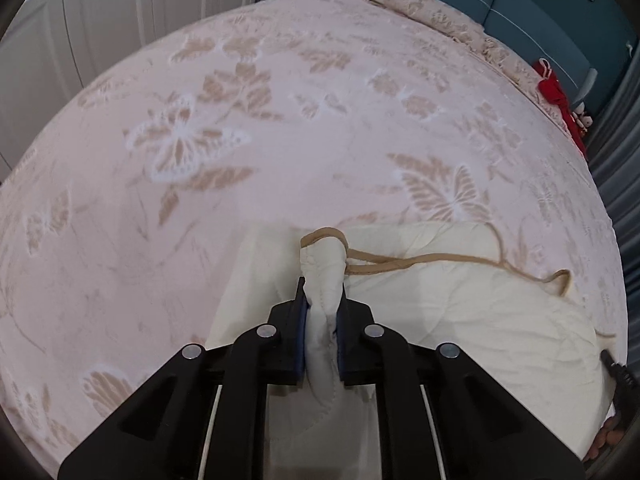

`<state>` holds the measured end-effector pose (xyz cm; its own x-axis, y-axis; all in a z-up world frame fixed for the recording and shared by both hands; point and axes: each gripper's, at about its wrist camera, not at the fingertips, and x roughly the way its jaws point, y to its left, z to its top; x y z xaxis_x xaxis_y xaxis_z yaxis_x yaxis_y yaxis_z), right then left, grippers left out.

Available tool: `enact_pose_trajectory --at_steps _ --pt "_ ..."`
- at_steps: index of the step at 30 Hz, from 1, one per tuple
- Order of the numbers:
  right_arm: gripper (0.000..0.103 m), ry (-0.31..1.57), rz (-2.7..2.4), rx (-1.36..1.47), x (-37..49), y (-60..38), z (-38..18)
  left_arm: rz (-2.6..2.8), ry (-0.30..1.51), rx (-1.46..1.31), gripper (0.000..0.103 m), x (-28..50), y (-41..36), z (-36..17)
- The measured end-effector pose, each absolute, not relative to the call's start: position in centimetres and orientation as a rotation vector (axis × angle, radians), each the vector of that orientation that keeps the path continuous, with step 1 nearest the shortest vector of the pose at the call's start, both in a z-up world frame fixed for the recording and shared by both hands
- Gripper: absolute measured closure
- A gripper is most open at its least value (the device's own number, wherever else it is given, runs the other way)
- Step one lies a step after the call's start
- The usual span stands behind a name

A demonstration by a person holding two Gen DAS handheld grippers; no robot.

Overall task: Fold large clothes
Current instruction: 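Open both tools and release the folded jacket onto the bed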

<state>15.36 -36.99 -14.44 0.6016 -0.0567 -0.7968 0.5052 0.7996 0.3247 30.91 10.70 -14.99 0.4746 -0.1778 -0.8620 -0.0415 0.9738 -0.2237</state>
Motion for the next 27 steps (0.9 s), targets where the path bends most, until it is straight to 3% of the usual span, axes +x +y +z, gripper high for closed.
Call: enact_pose_trajectory --at_steps 9,11,12,13,15,17,19,24,26,27 --pt "0.091 0.925 -0.358 0.532 16.3 -37.0 -16.6 -0.044 1.032 -0.097 0.085 30.1 9.2 -16.2" --pt "0.083 0.939 -0.360 0.546 16.0 -37.2 -15.7 -0.037 1.030 -0.075 0.075 29.9 9.3 -15.4" --pt "0.068 0.938 -0.401 0.528 15.6 -37.2 -14.4 -0.014 1.025 -0.054 0.065 29.7 9.4 -14.6" --pt "0.060 0.919 -0.439 0.508 15.0 -37.1 -13.4 0.017 1.010 -0.030 0.054 29.2 9.4 -13.6" --pt "0.060 0.823 -0.472 0.463 13.5 -36.2 -10.1 0.005 0.922 -0.023 0.054 27.5 9.4 -10.2" --pt "0.060 0.737 -0.392 0.421 13.1 -33.8 -6.7 -0.045 0.846 -0.038 0.044 26.2 8.3 -7.0" --pt "0.060 0.728 -0.288 0.392 14.3 -30.7 -5.3 -0.128 0.808 -0.052 0.042 25.5 5.5 -4.8" --pt "0.066 0.844 -0.043 0.273 19.6 -21.9 -7.1 -0.241 0.891 0.021 0.043 26.8 -1.8 -7.1" --pt "0.067 0.920 0.009 0.251 21.7 -19.5 -9.2 -0.243 0.945 0.039 0.049 27.5 -3.5 -9.6" --pt "0.072 0.940 0.021 0.247 22.0 -18.9 -9.9 -0.234 0.966 0.044 0.050 27.7 -3.9 -10.5"
